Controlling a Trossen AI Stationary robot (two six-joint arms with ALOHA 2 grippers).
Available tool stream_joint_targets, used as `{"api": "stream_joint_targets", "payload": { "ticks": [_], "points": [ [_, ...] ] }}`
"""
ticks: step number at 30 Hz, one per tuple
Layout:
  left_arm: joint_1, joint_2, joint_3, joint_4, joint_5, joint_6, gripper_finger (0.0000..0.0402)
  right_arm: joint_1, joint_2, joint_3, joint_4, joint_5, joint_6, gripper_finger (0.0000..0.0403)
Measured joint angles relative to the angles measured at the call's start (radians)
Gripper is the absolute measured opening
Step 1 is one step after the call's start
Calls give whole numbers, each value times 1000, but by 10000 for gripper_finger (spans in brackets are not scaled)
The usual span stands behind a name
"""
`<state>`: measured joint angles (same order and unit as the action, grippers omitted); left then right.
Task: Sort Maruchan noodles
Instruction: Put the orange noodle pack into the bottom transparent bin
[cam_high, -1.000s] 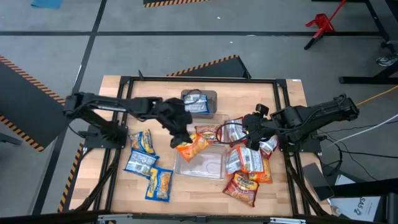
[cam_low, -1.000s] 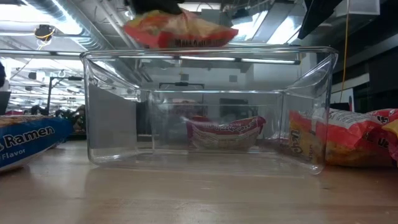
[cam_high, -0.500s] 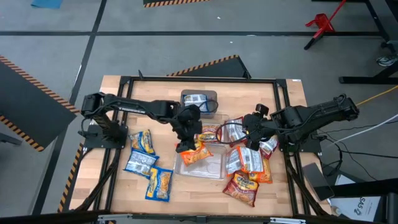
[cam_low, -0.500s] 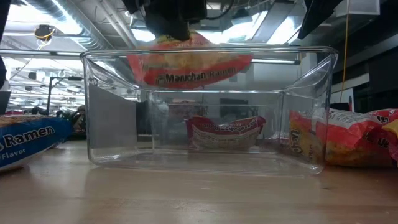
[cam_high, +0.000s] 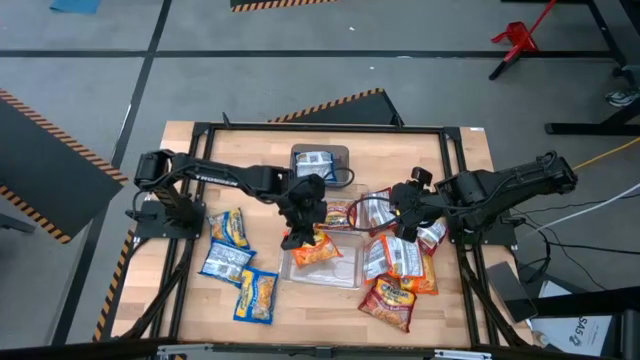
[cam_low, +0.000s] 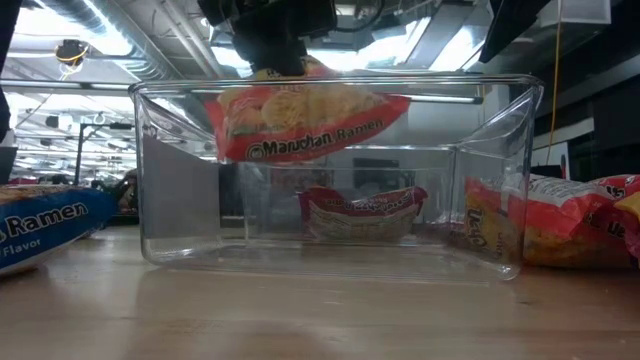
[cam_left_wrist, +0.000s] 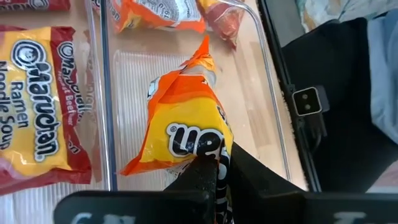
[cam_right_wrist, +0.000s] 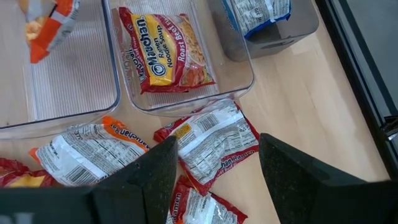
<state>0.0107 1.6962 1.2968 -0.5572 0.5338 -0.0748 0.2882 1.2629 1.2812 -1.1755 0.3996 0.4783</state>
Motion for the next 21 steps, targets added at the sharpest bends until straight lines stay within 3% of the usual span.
{"api": "stream_joint_targets", "payload": {
  "ticks": [14, 21],
  "points": [
    [-45, 20, -1, 7, -33, 55, 10, 0, 0, 0, 0, 0, 14, 211],
    [-39, 80, 3, 14, 25, 66, 10, 0, -1, 0, -1, 0, 14, 211]
  ]
}}
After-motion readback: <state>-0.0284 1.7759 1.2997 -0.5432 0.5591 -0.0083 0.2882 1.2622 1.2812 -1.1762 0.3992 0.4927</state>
